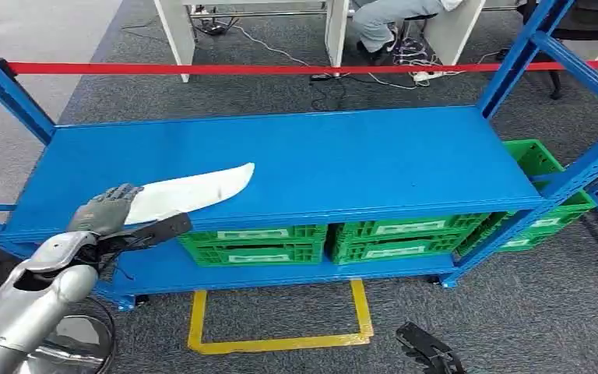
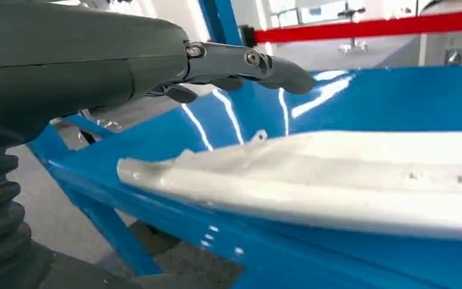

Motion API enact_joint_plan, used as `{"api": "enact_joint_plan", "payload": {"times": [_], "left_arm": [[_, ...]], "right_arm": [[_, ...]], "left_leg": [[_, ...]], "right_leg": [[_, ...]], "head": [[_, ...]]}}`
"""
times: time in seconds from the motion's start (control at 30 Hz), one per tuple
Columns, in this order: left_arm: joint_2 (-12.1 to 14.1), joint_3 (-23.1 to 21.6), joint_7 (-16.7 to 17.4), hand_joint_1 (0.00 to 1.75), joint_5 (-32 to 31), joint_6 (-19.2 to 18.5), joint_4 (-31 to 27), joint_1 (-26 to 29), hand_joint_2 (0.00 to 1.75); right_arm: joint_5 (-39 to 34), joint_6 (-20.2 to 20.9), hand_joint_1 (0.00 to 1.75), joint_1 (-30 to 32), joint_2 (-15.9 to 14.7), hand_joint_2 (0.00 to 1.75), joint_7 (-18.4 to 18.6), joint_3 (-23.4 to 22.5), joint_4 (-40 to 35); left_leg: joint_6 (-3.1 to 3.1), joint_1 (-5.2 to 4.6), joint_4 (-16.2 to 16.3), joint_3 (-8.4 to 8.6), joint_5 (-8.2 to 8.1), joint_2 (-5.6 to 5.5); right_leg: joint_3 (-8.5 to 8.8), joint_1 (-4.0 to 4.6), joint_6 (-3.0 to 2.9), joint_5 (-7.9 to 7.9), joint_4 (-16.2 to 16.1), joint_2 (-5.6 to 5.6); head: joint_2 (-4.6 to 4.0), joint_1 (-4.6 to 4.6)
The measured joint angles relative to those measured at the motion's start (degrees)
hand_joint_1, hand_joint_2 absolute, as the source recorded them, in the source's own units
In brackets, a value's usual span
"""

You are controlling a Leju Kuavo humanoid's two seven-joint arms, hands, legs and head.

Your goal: Take the parts from the cabinet and place them on the table.

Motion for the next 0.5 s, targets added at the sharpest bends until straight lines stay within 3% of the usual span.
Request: {"api": "enact_joint_plan", "payload": {"times": [0.5], "left_arm": [[0.22,-0.02,-2.67,0.00,-0.96,-0.57,2.21,-1.35,1.75]], "right_arm": [[0.02,0.13,0.00,0.48,0.35,1.75,0.02,-0.22,-0.42]], "left_leg": [[0.00,0.00,0.00,0.00,0.00,0.00]], "right_leg": [[-0.01,0.00,0.00,0.00,0.00,0.00]], "head": [[0.00,0.00]]}}
